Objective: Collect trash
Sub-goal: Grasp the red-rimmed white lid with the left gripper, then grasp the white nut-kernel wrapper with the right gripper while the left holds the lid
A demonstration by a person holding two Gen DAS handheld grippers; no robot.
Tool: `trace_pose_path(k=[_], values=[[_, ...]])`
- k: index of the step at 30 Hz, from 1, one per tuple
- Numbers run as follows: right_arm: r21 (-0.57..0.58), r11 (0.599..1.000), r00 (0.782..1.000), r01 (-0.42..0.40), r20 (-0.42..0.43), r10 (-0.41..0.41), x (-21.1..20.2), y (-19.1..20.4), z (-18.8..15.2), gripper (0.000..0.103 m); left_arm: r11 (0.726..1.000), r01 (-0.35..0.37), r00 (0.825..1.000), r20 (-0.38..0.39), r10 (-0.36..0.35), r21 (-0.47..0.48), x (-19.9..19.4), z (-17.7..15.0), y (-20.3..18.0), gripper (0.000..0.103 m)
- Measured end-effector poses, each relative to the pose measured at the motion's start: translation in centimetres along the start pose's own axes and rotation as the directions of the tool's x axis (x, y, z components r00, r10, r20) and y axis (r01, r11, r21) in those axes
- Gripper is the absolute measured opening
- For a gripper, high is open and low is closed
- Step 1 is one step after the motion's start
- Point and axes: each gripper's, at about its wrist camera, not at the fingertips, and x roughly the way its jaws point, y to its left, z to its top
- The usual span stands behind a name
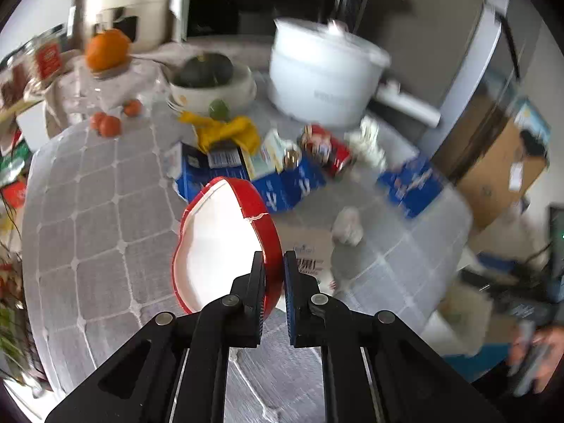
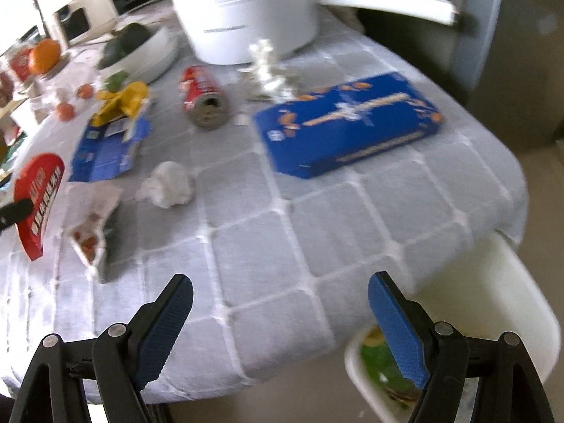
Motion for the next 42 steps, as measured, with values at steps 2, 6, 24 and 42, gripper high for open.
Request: trace_pose_path(k=[2, 6, 24, 42], values=[[-0.022, 1.0, 1.0, -0.018, 0.0, 0.018, 0.6, 1.5, 0.0, 0.085, 0.998, 0.029, 0.999, 0.046, -0.027, -0.047, -1.8, -0.1, 0.9, 0.01], [-0.056, 0.995, 0.996, -0.087, -0.019, 0.086, 2.4, 4.8, 0.0, 0.085, 0.995, 0.042, 0.994, 0.105, -0.032, -0.089, -3.8, -0.3, 2.4, 0.01], [-0.068, 0.971, 0.973, -0.23, -0.046, 0.227, 10.0, 14.7, 0.3, 0.028, 0.988, 0.01, 0.996, 0.087, 0.004, -0.156, -4.5, -2.2, 7.4, 0.01], [-0.118, 0.977, 0.976, -0.18, 0.1, 0.192, 4.3, 12.3, 1.4, 0.004, 0.993, 0.035, 0.997, 0.076, -0.026, -0.109, -3.6, -1.4, 4.1, 0.01]])
